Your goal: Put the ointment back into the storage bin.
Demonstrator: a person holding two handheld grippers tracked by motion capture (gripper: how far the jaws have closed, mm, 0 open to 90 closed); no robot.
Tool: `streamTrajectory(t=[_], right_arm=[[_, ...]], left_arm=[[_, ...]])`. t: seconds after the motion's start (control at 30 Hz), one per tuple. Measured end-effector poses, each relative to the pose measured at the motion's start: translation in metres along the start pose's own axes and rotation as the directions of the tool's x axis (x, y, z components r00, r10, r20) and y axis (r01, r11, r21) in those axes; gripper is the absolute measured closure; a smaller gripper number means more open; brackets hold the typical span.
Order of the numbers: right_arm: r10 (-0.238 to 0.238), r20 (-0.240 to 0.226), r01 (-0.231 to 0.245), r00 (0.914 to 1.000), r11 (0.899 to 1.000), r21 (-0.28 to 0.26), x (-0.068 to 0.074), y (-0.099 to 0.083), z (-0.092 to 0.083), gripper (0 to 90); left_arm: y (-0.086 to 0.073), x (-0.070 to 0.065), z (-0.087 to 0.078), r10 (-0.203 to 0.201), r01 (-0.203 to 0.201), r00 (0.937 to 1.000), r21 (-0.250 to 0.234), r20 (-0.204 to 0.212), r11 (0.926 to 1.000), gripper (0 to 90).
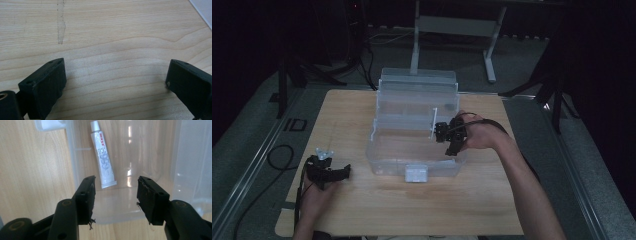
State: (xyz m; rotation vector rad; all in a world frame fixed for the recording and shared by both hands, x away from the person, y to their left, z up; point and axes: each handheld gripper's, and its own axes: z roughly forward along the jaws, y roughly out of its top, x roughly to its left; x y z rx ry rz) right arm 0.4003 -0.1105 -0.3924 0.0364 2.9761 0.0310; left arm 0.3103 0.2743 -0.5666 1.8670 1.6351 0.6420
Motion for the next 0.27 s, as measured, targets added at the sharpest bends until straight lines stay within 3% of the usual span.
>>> streamTrajectory(t=[0.17,0.27], right_arm=[[0.035,0.002,-0.035,0.9994,0.999,-0.033,0.002,-0.016,-0.004,43.4],[0.074,0.021,-0.072,0.9971,0.995,-0.07,0.005,-0.034,-0.009,39.0]], left_arm=[[0.0,0.0,0.0,0.0,0.0,1.0,0.001,0.0,1.0,3.5],[0.0,0.0,0.0,0.0,0.0,1.0,0.001,0.0,1.0,3.6]])
